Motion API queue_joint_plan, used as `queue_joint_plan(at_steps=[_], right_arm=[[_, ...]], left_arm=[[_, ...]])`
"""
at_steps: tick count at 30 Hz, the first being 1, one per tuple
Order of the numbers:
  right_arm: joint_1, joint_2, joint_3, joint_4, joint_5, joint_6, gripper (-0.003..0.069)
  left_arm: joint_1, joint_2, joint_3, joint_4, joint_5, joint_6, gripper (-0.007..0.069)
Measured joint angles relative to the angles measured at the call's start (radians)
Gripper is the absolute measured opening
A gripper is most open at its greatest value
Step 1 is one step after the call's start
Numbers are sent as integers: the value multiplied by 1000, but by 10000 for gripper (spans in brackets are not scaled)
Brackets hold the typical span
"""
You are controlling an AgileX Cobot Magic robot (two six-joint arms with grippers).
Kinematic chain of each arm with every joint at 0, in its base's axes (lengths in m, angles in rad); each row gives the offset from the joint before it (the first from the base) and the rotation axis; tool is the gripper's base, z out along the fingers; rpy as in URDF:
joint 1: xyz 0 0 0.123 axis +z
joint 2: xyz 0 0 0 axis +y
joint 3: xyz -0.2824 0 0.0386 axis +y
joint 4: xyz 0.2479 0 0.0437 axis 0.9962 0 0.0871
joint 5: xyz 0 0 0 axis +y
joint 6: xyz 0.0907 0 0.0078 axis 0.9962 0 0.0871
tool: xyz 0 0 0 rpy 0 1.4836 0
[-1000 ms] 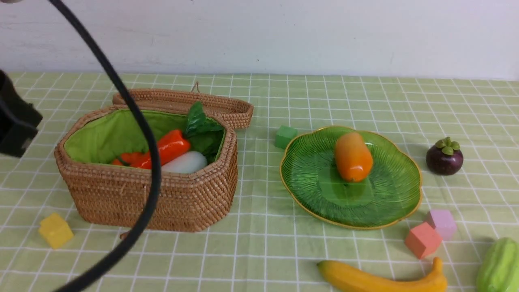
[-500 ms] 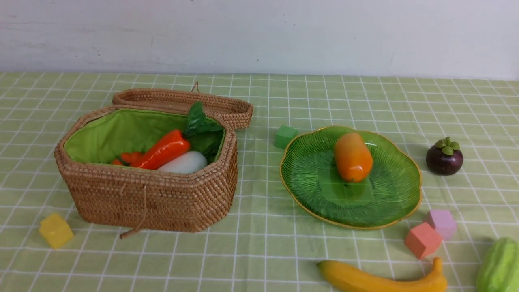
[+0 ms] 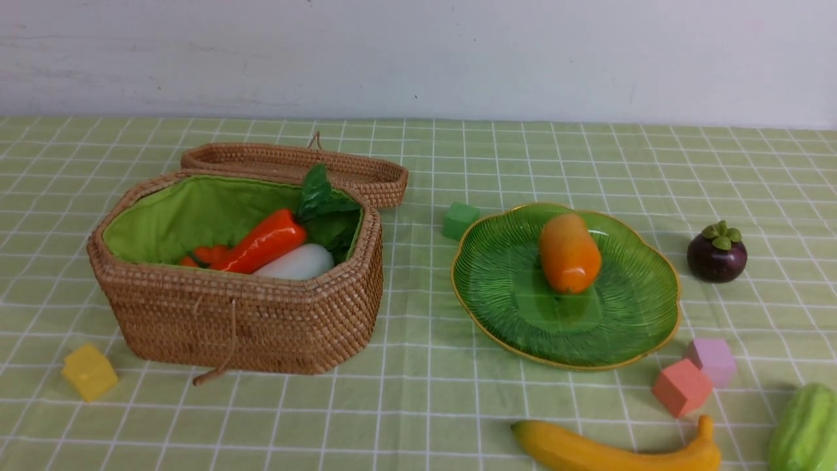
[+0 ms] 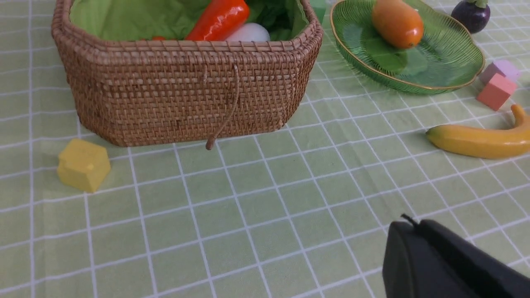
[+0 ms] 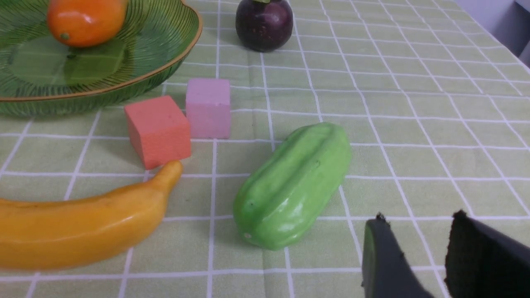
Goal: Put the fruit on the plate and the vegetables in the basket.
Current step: Use the right arm to grab a banana and put it into the right plate
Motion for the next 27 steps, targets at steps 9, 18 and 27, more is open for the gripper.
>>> queue_joint_plan(at_steps=[9, 18, 27], right_arm=[[0, 0, 0, 0, 0, 0, 241], [0, 0, 0, 0, 0, 0, 241], [0, 0, 0, 0, 0, 0, 241]], left_arm=[[0, 0, 0, 16, 1, -2, -13], [114, -13, 85, 218, -242, -183, -13], [400, -159, 419, 89, -559, -53, -13]])
